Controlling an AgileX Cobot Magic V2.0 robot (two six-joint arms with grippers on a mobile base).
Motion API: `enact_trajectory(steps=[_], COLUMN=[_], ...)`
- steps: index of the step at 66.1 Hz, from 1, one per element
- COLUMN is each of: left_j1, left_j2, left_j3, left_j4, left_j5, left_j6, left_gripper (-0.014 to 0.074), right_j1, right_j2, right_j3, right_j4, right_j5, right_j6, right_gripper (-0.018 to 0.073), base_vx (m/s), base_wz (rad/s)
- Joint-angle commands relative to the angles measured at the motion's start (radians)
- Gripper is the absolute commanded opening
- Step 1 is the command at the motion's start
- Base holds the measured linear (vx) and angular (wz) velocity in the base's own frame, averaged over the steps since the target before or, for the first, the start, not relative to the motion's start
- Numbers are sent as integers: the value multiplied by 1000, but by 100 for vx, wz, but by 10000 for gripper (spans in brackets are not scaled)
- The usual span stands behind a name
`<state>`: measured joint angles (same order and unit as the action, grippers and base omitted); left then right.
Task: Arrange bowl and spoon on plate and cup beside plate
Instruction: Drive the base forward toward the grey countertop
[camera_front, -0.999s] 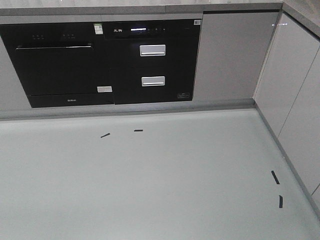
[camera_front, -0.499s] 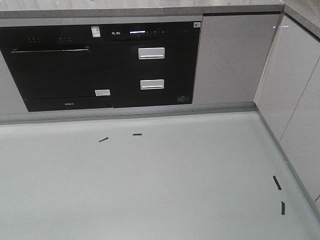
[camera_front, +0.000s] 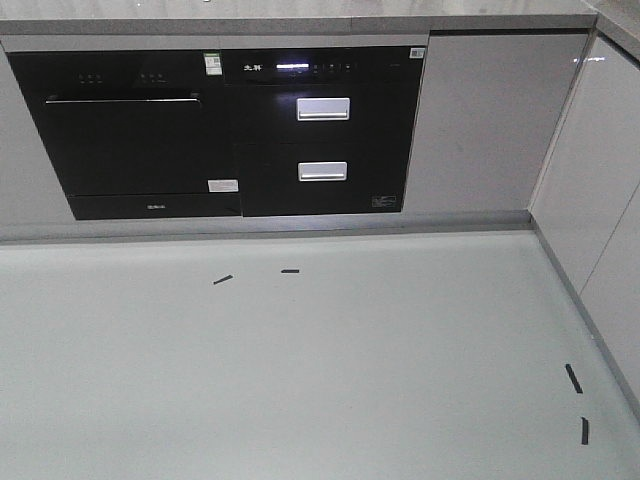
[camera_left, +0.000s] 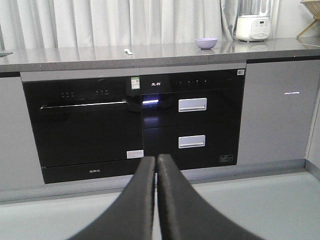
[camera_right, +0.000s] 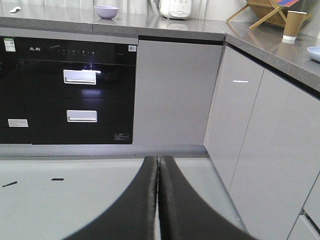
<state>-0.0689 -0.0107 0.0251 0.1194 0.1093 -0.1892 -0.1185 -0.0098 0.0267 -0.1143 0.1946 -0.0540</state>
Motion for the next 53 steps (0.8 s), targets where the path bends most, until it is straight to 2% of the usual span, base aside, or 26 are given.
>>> enact_trajectory(steps=[1, 53], left_j1=[0, 0], left_j2=[-17, -17], left_j3=[30, 30], left_j4=[-1, -1], left_j5=[-71, -71], left_j6=[-8, -8], left_gripper=[-6, -6], right_j1=[-3, -3], right_j2=[-12, -12], right_j3=[17, 17], right_j4=[-3, -3], right_j5=[-77, -74], right_j6=[-7, -7], right_gripper=[-6, -6], base_vx=[3, 3], base_wz=[5, 4])
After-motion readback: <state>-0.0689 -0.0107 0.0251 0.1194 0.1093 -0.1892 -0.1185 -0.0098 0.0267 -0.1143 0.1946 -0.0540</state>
